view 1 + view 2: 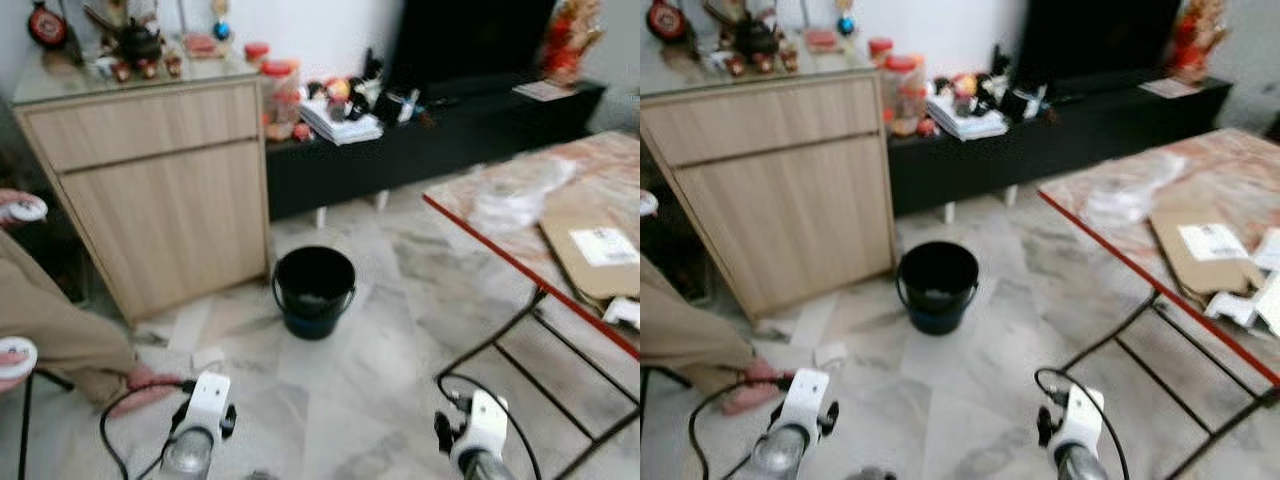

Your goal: Picking trash to rubbish bin

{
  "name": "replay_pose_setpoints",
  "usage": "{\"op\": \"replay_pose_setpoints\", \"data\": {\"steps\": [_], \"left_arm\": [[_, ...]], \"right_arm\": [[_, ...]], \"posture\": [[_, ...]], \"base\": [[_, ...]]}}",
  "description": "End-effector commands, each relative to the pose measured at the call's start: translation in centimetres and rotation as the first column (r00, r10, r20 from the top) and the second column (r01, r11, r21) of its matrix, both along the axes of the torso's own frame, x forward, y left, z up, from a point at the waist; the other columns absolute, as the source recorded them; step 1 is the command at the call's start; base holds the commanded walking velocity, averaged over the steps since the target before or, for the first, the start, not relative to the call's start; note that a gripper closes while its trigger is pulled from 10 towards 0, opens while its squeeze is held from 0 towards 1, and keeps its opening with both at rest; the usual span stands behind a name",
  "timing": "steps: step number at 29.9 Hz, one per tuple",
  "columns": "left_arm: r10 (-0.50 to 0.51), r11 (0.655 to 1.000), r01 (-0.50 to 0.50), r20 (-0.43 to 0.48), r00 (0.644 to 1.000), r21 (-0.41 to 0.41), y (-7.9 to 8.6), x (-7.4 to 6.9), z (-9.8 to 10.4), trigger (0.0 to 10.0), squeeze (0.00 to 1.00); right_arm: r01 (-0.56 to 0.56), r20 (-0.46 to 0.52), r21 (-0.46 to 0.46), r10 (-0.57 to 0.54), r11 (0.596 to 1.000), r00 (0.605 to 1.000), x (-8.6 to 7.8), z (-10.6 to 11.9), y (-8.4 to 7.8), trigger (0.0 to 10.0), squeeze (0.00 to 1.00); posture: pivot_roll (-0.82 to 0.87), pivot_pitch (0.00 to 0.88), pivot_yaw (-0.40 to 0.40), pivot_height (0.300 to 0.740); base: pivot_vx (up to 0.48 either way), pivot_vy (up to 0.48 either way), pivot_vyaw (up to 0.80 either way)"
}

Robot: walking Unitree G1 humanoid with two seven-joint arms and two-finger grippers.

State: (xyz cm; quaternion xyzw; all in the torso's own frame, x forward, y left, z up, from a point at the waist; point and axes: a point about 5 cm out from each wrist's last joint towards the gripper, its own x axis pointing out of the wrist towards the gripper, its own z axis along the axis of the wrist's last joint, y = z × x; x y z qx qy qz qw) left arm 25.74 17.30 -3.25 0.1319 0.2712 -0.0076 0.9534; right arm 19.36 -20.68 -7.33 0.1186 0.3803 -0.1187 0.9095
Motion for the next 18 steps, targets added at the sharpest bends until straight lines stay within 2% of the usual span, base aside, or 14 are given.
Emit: {"op": "replay_pose_setpoints", "data": {"steps": [1, 9, 11, 12, 14, 18], "left_arm": [[0.048, 0.999, -0.048, -0.074, 0.996, 0.000, 0.7, -1.9, -1.4, 10.0, 0.00], [0.056, 0.998, -0.056, -0.031, 0.998, -0.015, 0.3, -1.0, -0.8, 10.0, 0.00], [0.050, 0.998, -0.050, 0.019, 0.999, -0.038, -0.1, -0.2, 0.0, 10.0, 0.00], [0.050, 0.998, -0.050, 0.019, 0.999, -0.038, -0.1, -0.2, 0.0, 10.0, 0.00], [0.051, 0.997, -0.046, 0.082, 0.995, -0.059, -0.4, 0.9, 1.0, 10.0, 0.00], [0.053, 0.997, -0.045, 0.132, 0.990, -0.063, -0.5, 2.0, 2.0, 10.0, 0.00]], "right_arm": [[-0.006, 0.045, -0.009, 0.007, 1.000, 0.999, 1.3, 0.8, -0.1, 10.0, 0.00], [-0.034, 0.075, -0.026, 0.036, 0.999, 0.997, 2.3, 1.4, -0.4, 10.0, 0.00], [-0.059, 0.111, -0.042, 0.063, 0.997, 0.992, 3.1, 2.0, -0.4, 10.0, 0.00], [-0.059, 0.111, -0.042, 0.063, 0.997, 0.992, 3.1, 2.0, -0.4, 10.0, 0.00], [-0.090, 0.157, -0.067, 0.100, 0.994, 0.982, 4.3, 2.9, -0.4, 10.0, 0.00], [-0.129, 0.207, -0.100, 0.148, 0.987, 0.967, 5.5, 3.9, -0.3, 10.0, 0.00]], "posture": [[0.21, 0.000, -0.059, 0.740], [0.21, 0.000, -0.075, 0.740], [0.21, 0.000, -0.079, 0.740], [0.21, 0.000, -0.079, 0.740], [0.21, 0.000, -0.080, 0.740], [0.21, 0.000, -0.083, 0.740]], "base": [[0.000, 0.000, 0.00], [0.000, 0.000, 0.00], [0.000, 0.000, 0.00], [0.000, 0.000, 0.00], [0.000, 0.000, 0.00], [0.000, 0.000, 0.00]]}}
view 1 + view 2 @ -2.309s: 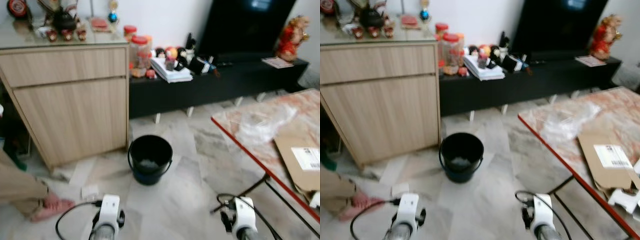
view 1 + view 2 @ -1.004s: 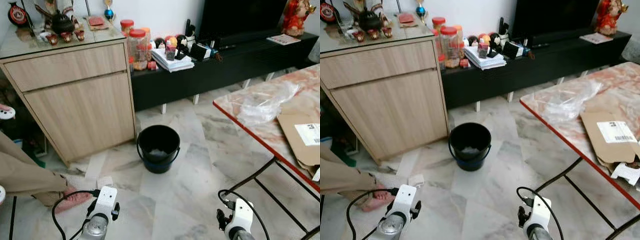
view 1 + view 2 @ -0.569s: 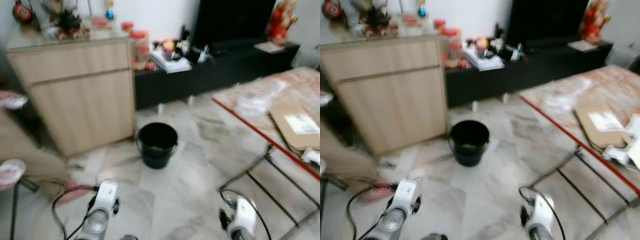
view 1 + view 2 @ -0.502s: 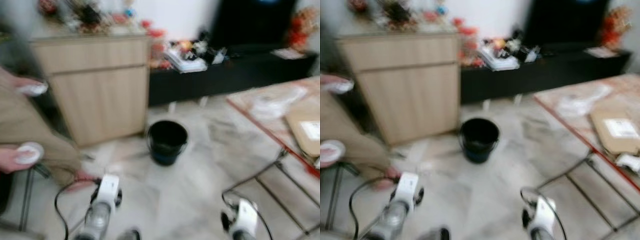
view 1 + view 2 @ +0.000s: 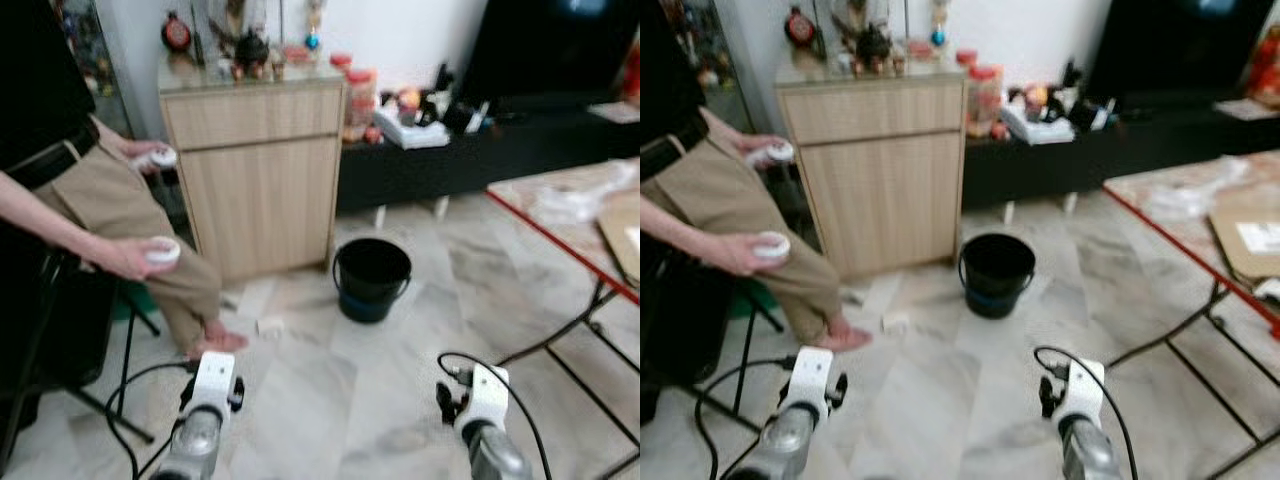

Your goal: Picking trash to rubbish bin

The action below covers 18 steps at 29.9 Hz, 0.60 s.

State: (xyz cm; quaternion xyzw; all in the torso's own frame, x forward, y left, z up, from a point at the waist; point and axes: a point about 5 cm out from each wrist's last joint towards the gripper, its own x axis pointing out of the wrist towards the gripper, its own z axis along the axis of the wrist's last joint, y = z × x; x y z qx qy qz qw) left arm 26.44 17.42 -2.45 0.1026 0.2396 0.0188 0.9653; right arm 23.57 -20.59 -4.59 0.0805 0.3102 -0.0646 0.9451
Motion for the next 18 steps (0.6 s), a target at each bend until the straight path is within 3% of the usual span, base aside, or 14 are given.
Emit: {"op": "replay_pose_setpoints", "data": {"steps": [1, 3, 8, 11, 13, 17, 18], "left_arm": [[-0.007, 1.000, 0.008, 0.061, 0.998, -0.013, -0.6, 1.3, 1.2, 10.0, 0.00], [-0.008, 1.000, 0.010, 0.090, 0.996, -0.017, -0.7, 1.8, 1.7, 10.0, 0.00], [-0.056, 0.998, 0.056, 0.271, 0.961, 0.007, -1.5, 4.5, 5.2, 10.0, 0.00], [-0.067, 0.998, 0.066, 0.316, 0.946, 0.015, -1.8, 5.2, 6.1, 10.0, 0.00], [-0.085, 0.996, 0.083, 0.387, 0.918, 0.022, -2.2, 6.0, 7.7, 10.0, 0.00], [-0.093, 0.995, 0.092, 0.442, 0.892, 0.025, -2.7, 6.7, 9.0, 10.0, 0.00], [-0.092, 0.995, 0.092, 0.484, 0.870, 0.025, -3.0, 7.2, 10.0, 10.0, 0.00]], "right_arm": [[-0.019, 0.058, -0.032, 0.021, 0.999, 0.998, 1.3, 1.1, -0.4, 10.0, 0.00], [-0.030, 0.082, -0.032, 0.032, 0.999, 0.996, 1.8, 1.5, -0.2, 10.0, 0.00], [-0.116, 0.280, -0.035, 0.121, 0.993, 0.952, 5.9, 5.3, 1.4, 10.0, 0.00], [-0.143, 0.333, -0.037, 0.147, 0.989, 0.931, 7.0, 6.5, 2.1, 10.0, 0.00], [-0.180, 0.415, -0.031, 0.176, 0.983, 0.893, 8.5, 8.4, 3.5, 10.0, 0.00], [-0.220, 0.494, -0.021, 0.201, 0.975, 0.846, 9.8, 10.3, 4.9, 10.0, 0.00], [-0.253, 0.549, -0.024, 0.225, 0.967, 0.805, 10.6, 11.7, 6.1, 10.0, 0.00]], "posture": [[0.21, 0.000, -0.083, 0.740], [0.21, 0.000, -0.083, 0.740], [0.20, 0.000, -0.087, 0.740], [0.20, 0.000, -0.087, 0.740], [0.20, 0.000, -0.087, 0.740], [0.20, 0.000, -0.094, 0.740], [0.20, 0.000, -0.094, 0.740]], "base": [[0.000, 0.000, 0.00], [0.000, 0.000, 0.00], [0.000, 0.000, 0.00], [0.000, 0.000, 0.00], [0.000, 0.000, 0.00], [0.000, 0.000, 0.00], [0.000, 0.000, 0.00]]}}
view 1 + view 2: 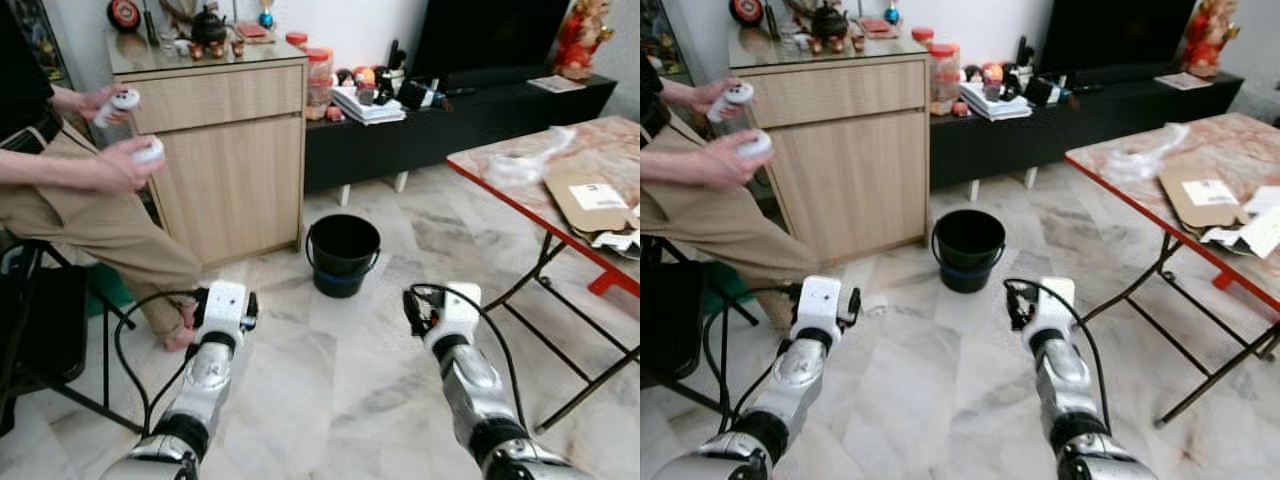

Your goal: Picking trash to rubbish bin

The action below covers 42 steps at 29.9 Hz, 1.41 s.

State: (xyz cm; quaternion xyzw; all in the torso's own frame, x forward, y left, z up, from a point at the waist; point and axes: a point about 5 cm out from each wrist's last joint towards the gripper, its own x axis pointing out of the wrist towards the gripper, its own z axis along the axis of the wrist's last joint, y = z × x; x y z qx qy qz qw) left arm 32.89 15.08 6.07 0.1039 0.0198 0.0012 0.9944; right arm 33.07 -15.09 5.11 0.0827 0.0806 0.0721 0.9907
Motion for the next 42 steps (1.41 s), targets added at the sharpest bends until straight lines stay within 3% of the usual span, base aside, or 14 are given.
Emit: {"op": "replay_pose_setpoints", "data": {"steps": [1, 8, 15, 20, 32, 42], "left_arm": [[-0.013, 1.000, 0.013, 0.085, 0.996, 0.005, -0.7, 0.9, 1.9, 10.0, 0.00], [-0.014, 1.000, 0.014, 0.162, 0.987, -0.002, -1.1, 1.6, 3.7, 10.0, 0.00], [0.000, 1.000, 0.001, 0.210, 0.978, -0.006, -1.1, 1.9, 4.8, 10.0, 0.00], [-0.014, 1.000, 0.013, 0.225, 0.974, 0.008, -1.4, 1.8, 5.0, 10.0, 0.00], [-0.006, 1.000, 0.002, 0.182, 0.983, 0.023, -0.8, 0.5, 3.2, 10.0, 0.00], [-0.006, 1.000, 0.003, 0.187, 0.982, 0.015, -1.2, 0.9, 3.7, 10.0, 0.00]], "right_arm": [[-0.038, 0.113, 0.003, 0.038, 0.999, 0.993, 1.4, 2.6, 1.0, 10.0, 0.00], [-0.110, 0.207, 0.024, 0.103, 0.994, 0.973, 2.1, 4.8, 3.6, 10.0, 0.00], [-0.120, 0.244, 0.046, 0.106, 0.992, 0.964, 2.5, 6.0, 4.5, 10.0, 0.00], [-0.114, 0.242, 0.045, 0.100, 0.992, 0.965, 2.6, 6.2, 4.3, 10.0, 0.00], [-0.028, 0.166, -0.013, 0.030, 1.000, 0.986, 2.1, 4.4, 1.4, 10.0, 0.00], [-0.023, 0.170, -0.009, 0.025, 1.000, 0.985, 2.3, 4.6, 1.6, 10.0, 0.00]], "posture": [[0.20, 0.000, -0.094, 0.740], [0.19, 0.000, -0.090, 0.740], [0.19, 0.000, -0.093, 0.740], [0.19, 0.000, -0.098, 0.740], [0.18, 0.000, -0.104, 0.740], [0.17, 0.000, -0.109, 0.740]], "base": [[0.000, 0.000, 0.00], [0.000, 0.000, 0.00], [0.000, 0.000, 0.00], [0.000, 0.000, 0.00], [0.000, 0.000, -0.78], [0.000, 0.000, -0.71]]}}
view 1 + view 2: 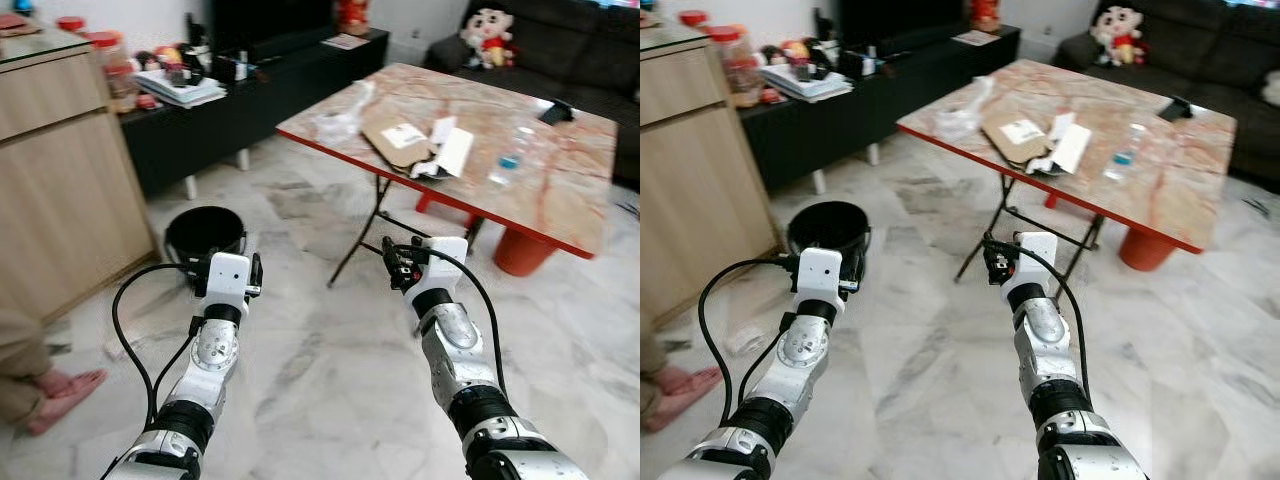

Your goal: Picking trash to rubbish bin

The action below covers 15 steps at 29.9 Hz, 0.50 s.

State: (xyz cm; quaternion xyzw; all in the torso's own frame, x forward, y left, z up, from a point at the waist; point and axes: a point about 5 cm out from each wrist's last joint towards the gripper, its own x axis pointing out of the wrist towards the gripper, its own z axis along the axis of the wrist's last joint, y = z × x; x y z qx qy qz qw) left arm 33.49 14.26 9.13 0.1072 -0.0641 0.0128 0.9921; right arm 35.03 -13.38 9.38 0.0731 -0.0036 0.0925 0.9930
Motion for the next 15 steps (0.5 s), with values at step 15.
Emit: {"op": "replay_pose_setpoints", "data": {"steps": [15], "left_arm": [[-0.025, 1.000, 0.025, 0.002, 1.000, 0.019, -0.17, 0.09, 0.46, 10.0, 0.00]], "right_arm": [[0.034, -0.024, 0.012, -0.034, 0.999, 0.999, 0.05, -0.32, -0.08, 10.0, 0.00]], "posture": [[0.19, 0.000, -0.075, 0.740]], "base": [[0.000, 0.000, -0.67]]}}
